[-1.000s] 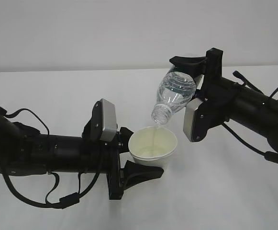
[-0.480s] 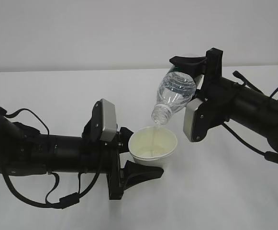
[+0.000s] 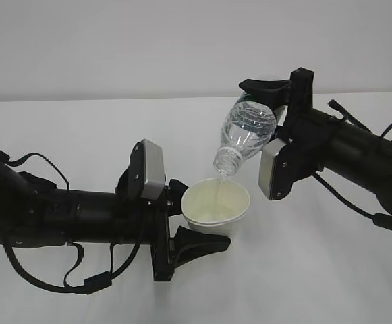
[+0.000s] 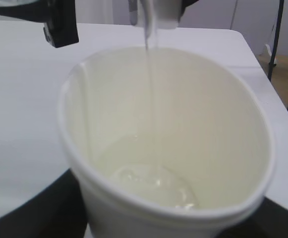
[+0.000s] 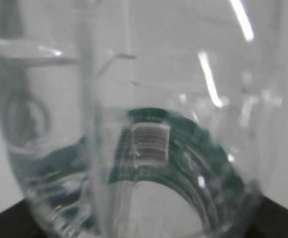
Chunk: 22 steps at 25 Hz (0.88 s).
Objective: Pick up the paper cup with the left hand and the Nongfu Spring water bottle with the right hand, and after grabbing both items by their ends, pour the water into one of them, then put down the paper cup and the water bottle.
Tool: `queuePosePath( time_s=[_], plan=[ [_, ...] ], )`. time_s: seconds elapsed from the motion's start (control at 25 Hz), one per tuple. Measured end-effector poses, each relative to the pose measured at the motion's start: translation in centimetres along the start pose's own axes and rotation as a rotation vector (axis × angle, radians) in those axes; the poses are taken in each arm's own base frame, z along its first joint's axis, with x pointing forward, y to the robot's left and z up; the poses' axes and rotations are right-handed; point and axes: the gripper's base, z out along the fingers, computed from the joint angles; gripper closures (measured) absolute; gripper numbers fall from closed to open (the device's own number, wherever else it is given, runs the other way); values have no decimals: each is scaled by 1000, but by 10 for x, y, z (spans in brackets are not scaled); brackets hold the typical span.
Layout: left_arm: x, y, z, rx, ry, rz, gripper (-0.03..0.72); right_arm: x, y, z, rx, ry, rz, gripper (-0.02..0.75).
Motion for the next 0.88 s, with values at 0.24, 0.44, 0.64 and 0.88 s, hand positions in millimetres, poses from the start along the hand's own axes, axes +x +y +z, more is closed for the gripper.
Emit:
queuePosePath(
  time_s=[0.24, 0.44, 0.64, 0.88],
  plan=[
    [0, 0, 0, 0, 0, -1, 211, 0, 0, 0, 0, 0, 0, 255],
    [0, 0, 0, 1, 0, 0, 211, 0, 0, 0, 2, 0, 0, 255],
    [0, 0, 0, 1, 2, 0, 211, 0, 0, 0, 2, 0, -2, 255],
    [0, 0, 0, 1, 2, 0, 211, 0, 0, 0, 5, -1, -2, 255]
  ],
)
